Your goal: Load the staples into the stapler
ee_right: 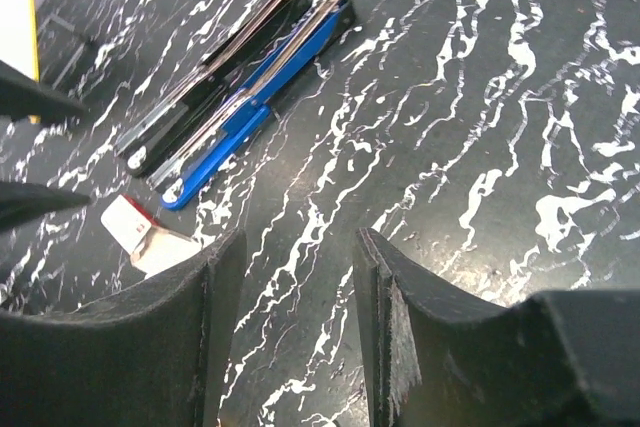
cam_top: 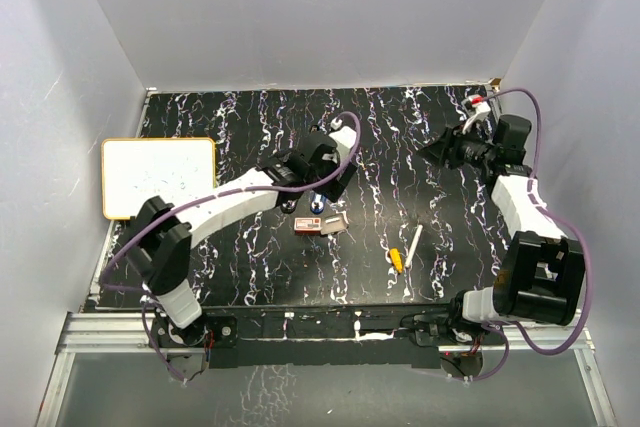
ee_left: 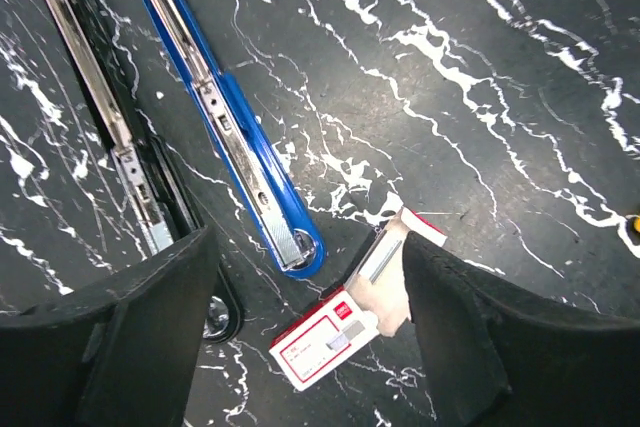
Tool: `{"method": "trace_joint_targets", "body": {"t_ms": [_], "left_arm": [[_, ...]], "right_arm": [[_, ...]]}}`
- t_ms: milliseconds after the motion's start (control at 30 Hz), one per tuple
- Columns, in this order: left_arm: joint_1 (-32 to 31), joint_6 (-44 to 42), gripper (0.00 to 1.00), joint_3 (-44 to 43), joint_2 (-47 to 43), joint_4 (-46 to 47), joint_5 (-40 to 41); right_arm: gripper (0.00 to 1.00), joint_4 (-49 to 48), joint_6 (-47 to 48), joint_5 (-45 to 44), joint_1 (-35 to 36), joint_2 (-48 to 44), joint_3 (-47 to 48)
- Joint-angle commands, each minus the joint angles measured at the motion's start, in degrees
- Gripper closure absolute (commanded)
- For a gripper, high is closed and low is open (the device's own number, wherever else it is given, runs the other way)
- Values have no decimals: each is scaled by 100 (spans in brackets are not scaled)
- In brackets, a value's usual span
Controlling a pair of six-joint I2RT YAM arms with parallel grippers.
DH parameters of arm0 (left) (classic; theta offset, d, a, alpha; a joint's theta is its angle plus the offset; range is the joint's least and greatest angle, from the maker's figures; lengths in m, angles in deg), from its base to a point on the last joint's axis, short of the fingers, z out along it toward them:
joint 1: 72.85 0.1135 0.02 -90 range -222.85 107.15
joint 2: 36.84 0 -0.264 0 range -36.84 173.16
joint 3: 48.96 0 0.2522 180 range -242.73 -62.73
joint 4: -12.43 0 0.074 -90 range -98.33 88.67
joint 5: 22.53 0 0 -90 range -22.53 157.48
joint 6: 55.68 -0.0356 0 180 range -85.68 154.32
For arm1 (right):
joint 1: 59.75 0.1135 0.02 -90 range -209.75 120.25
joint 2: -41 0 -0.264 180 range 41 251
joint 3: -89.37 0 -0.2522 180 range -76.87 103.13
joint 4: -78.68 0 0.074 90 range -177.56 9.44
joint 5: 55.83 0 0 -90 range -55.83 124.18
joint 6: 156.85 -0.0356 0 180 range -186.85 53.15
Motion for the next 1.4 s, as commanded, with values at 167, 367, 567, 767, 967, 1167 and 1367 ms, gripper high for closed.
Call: {"method": "trace_joint_targets", "body": {"t_ms": [167,367,567,767,967,1167,1367], "left_arm": [[797,-702,10,258,-1329,-506,-324],[1749,-525,3,358,-1739,-636,-569],[2320,-432,3,54,-1781,-858,-930],[2980,-273,3,-99,-1833,-973,-1258],[3367,-216,3,-64,-2091,-960,-1596],[3419,-254,3,105,-2344,-872,-1746],[3450,-198,3,145,-2373,-840,-1896]], "right_arm": [[48,1429,2194,-142,1358,-154,347],[45,1273,2790,-12,2366,-84,124],[41,1597,3742,-215,3425,569,403],[48,1335,3885,-771,4148,1216,497],[58,1171,4056,-1376,4566,1684,589],[64,1200,4159,-1599,4637,1978,741],[65,1160,4198,-1796,4664,2042,748]]}}
